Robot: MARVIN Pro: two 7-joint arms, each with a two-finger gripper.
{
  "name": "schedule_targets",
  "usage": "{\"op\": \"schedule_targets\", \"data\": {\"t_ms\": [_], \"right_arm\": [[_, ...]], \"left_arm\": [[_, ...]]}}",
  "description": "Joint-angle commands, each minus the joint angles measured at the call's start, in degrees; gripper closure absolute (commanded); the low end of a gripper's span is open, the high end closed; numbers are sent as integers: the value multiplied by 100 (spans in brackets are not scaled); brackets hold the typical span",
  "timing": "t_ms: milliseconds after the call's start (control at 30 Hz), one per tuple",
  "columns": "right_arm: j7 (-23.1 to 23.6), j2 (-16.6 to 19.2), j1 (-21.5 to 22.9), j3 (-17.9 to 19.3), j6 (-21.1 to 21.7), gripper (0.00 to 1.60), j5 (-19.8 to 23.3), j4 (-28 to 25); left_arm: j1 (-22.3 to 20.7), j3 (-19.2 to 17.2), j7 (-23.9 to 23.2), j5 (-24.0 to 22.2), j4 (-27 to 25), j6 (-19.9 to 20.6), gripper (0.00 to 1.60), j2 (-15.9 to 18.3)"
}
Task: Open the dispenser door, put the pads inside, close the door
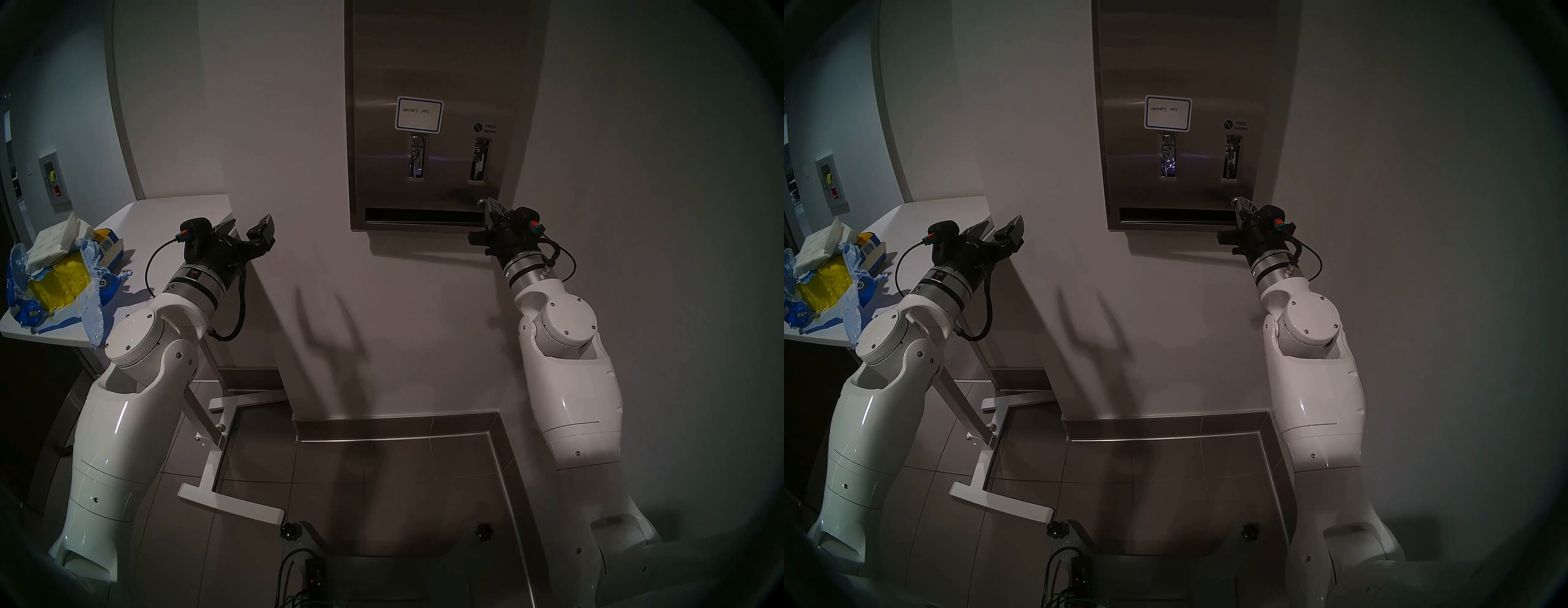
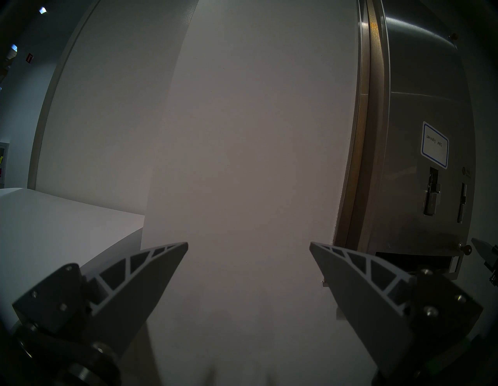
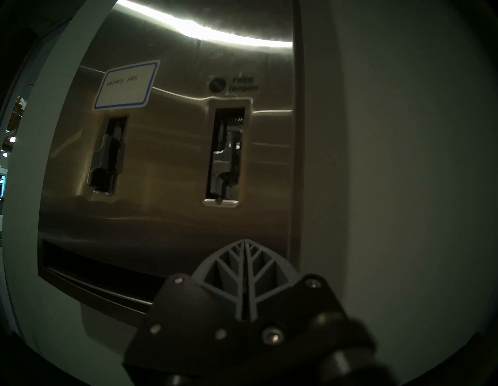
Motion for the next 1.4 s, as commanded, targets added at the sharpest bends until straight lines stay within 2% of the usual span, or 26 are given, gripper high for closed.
{"op": "schedule_targets", "data": {"t_ms": [0, 167, 333, 733, 1367], "right_arm": [[-156, 6, -234, 161, 27, 160, -31, -676], [-187, 25, -427, 249, 83, 160, -38, -885], [-234, 38, -617, 337, 340, 160, -49, -1112], [-223, 52, -352, 333, 310, 160, -40, -691], [52, 217, 331, 349, -107, 160, 53, 343]], "left_arm": [[-146, -60, -2, -2, -143, -66, 0, 4], [-146, -60, -2, -2, -144, -67, 0, 4], [-147, -60, 0, -1, -145, -69, 0, 2], [-146, -60, 0, -1, -145, -68, 0, 2], [-145, -60, -3, -2, -142, -63, 0, 5]]}}
